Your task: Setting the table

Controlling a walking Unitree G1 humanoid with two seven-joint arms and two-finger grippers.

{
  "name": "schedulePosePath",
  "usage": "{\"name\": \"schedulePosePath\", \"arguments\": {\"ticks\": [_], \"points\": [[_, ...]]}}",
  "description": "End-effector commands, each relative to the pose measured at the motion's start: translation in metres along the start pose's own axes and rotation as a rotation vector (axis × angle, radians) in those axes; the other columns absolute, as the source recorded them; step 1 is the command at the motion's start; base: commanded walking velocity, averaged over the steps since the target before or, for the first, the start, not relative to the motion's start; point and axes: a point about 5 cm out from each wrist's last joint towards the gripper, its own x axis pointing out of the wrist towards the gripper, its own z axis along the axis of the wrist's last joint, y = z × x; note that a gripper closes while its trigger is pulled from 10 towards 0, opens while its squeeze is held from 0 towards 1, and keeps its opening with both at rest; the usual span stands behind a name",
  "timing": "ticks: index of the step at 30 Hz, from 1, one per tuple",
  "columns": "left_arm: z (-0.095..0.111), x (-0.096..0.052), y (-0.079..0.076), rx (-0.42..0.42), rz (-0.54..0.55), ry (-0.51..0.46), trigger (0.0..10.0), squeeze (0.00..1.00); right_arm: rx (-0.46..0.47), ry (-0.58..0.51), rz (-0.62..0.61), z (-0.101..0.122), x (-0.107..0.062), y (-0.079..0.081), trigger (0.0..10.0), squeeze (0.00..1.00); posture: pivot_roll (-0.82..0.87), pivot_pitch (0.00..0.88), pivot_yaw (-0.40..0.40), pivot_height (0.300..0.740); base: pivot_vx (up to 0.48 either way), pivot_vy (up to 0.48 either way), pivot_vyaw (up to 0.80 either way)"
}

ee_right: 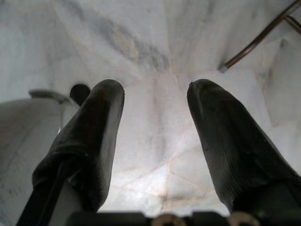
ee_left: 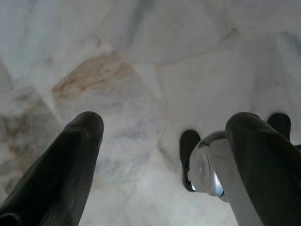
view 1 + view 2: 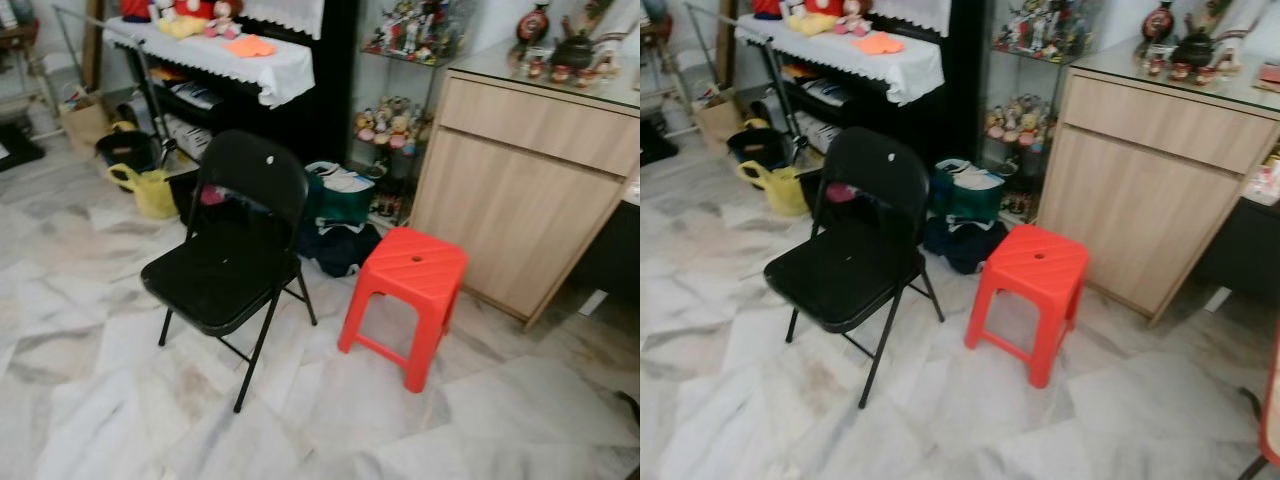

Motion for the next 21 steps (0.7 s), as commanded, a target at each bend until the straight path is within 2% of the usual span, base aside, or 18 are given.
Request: {"name": "schedulePosePath", "arguments": {"ticks": [1,21], "points": [[0.0515,0.0153,-0.0425,-0.013,-0.126,-0.035,10.0,0.0,0.16,-0.067,0.187,0.0873,0.0098,0.0864,10.0,0.0,0.04,0.024,-0.021,0.74,0.0,0.0,-0.72],[0.052,0.0155,-0.0466,-0.029,-0.129,-0.033,10.0,0.0,0.148,-0.074,0.175,0.0941,0.0106,0.0826,10.0,0.0,0.02,0.038,-0.03,0.74,0.0,0.0,-0.72]]}}
